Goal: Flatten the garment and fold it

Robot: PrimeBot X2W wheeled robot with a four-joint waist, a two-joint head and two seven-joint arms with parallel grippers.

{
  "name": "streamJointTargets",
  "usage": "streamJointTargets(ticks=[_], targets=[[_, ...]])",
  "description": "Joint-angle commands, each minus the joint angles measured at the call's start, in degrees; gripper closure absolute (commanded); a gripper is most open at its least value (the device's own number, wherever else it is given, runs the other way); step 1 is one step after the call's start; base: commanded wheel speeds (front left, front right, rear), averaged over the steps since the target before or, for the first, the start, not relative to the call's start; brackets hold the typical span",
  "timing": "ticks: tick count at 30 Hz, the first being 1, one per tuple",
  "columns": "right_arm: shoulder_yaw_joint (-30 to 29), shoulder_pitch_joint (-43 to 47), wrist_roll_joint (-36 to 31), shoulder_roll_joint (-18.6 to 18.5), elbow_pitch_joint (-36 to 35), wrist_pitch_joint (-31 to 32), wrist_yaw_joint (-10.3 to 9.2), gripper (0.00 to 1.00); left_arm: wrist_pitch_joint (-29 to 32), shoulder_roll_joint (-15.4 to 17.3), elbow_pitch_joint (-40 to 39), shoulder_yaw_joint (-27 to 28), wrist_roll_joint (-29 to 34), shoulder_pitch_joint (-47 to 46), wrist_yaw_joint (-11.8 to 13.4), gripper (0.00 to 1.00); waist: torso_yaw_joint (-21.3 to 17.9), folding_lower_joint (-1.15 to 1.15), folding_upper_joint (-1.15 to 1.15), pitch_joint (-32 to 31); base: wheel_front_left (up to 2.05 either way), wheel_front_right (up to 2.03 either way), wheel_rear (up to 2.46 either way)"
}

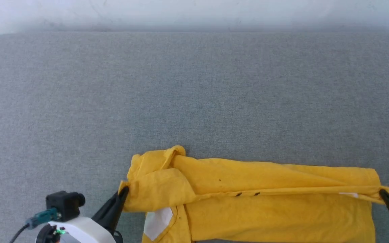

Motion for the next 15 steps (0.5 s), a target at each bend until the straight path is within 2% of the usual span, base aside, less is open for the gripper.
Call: streamJointTargets(ticks=[1,2,3,4,5,6,7,15], targets=[[0.6,0.1,-0.6,0.4,1.0,-0.1,-0.05,1.0,0.0,-0.5,1.6,-0.5,0.8,-0.9,-0.1,1.0,-0.3,0.0,0.0,-0.2,0.0,0.0,0.0],[0.8,0.0,-0.8,0.7,1.5,-0.2,-0.05,0.92,-0.1,-0.8,2.5,-0.8,1.0,-1.1,0.0,0.9,-0.5,0.0,0.0,-0.3,0.0,0.0,0.0],[1.1,-0.1,-1.0,0.8,1.9,-0.4,-0.05,0.24,-0.4,-1.2,3.4,-0.9,1.1,-1.3,0.1,0.78,-0.5,0.0,0.0,-0.3,0.0,0.0,0.0],[1.3,-0.3,-1.2,1.0,2.3,-0.6,-0.05,0.0,-0.6,-1.6,4.2,-1.2,1.3,-1.5,0.1,0.74,-0.6,0.0,0.0,-0.4,0.0,0.0,0.0],[1.5,-0.5,-1.4,1.1,2.7,-0.9,-0.05,0.0,-0.8,-2.0,4.9,-1.4,1.4,-1.8,0.1,0.62,-0.7,0.0,0.0,-0.4,0.0,0.0,0.0],[1.7,-0.7,-1.6,1.2,3.0,-1.1,-0.05,0.0,-1.3,-2.5,5.6,-1.3,1.4,-2.2,0.2,0.42,-0.7,0.0,0.0,-0.4,0.0,0.0,0.0],[1.8,-0.9,-1.7,1.3,3.3,-1.3,-0.05,0.0,-1.7,-3.0,6.1,-1.3,1.5,-2.5,0.3,0.0,-0.8,0.0,0.0,-0.4,0.0,0.0,0.0],[1.1,-1.6,0.0,1.2,1.7,-2.4,-0.05,0.0,-4.8,-4.7,6.3,0.1,1.4,-3.3,1.3,0.0,-1.1,0.0,0.0,-0.1,0.0,0.0,0.0]])
